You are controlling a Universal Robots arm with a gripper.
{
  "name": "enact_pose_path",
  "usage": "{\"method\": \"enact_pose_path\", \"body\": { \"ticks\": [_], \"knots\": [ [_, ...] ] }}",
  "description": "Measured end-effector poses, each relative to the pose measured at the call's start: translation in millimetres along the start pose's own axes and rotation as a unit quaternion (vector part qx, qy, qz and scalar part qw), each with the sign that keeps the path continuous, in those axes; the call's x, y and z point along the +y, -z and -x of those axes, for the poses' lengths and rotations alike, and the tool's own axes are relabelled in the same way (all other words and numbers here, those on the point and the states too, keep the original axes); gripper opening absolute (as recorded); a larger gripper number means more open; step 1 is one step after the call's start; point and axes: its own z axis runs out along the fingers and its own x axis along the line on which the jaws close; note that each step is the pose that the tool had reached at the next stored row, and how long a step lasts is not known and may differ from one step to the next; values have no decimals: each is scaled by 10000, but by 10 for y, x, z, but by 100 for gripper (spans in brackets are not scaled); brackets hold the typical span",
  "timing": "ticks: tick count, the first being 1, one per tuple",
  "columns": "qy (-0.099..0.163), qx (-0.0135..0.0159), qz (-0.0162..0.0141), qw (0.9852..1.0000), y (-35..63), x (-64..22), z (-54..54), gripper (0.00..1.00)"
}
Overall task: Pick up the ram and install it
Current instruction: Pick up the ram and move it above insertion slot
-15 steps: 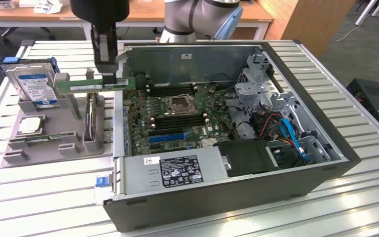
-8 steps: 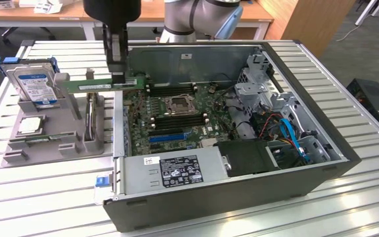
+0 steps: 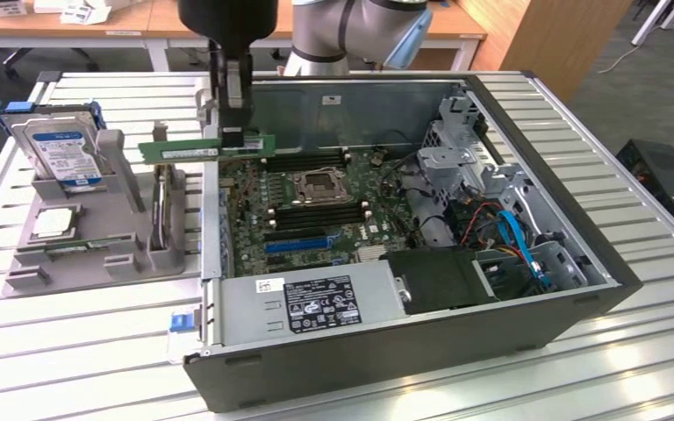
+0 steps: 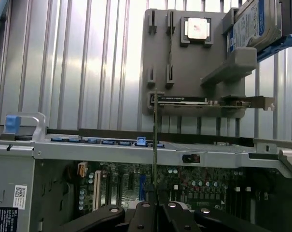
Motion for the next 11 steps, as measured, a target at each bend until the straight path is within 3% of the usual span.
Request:
{"method": "enact_pose_path", "body": {
  "ticks": [11],
  "knots": [
    [1, 0, 11, 10000, 19, -269, -9, 13]
  ]
}}
